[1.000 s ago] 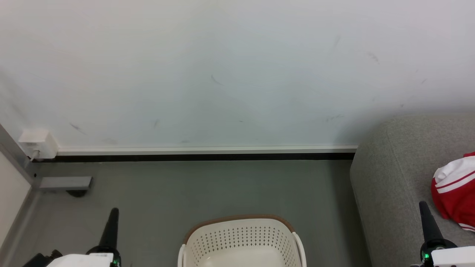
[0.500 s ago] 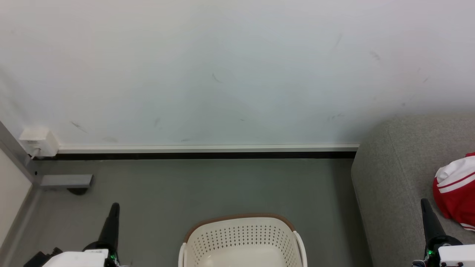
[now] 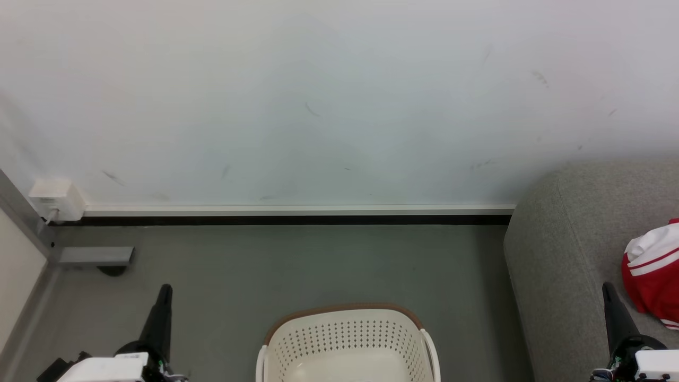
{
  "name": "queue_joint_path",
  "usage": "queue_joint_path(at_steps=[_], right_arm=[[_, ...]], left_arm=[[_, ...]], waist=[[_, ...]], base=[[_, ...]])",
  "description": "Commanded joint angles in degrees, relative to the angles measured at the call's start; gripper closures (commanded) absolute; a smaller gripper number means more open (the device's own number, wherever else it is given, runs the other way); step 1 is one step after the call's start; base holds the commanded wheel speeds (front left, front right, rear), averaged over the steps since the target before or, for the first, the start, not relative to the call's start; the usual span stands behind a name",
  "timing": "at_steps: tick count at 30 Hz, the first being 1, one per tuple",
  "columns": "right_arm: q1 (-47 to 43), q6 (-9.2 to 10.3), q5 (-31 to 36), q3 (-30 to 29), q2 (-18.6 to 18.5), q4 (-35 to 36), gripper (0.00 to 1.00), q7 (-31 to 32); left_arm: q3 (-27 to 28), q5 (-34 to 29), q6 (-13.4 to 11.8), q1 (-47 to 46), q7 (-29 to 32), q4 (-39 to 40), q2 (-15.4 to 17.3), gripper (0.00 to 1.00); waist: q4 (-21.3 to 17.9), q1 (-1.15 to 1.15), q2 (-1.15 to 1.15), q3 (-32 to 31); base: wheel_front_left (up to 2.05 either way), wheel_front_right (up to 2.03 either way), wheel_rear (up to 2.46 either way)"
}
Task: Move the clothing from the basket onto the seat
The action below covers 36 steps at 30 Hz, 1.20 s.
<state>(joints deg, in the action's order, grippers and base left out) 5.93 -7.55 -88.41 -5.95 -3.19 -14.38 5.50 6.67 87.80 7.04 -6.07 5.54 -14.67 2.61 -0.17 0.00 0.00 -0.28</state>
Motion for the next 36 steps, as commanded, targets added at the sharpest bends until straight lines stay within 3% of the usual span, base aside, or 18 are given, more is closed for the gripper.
queue_joint_path(at_steps=[1,10,36], right_arm=[[1.0,0.11,-1.3,-0.4,0.2,0.0,1.00,0.4],[1.1,0.12,-4.2,-0.9,0.4,-0.1,1.00,1.3],[1.0,0.12,-4.0,-0.9,0.3,-0.1,1.00,1.3]], left_arm=[[0.0,1.6,0.4,-0.7,0.4,0.3,0.4,1.00],[0.0,5.0,0.5,-0.9,1.4,0.5,0.5,1.00],[0.0,4.8,0.5,-0.8,1.3,0.4,0.4,1.00]], waist=[[0.0,0.00,0.00,0.0],[0.2,0.00,0.00,0.3],[0.2,0.00,0.00,0.3]], base=[[0.00,0.00,0.00],[0.00,0.00,0.00],[0.00,0.00,0.00]])
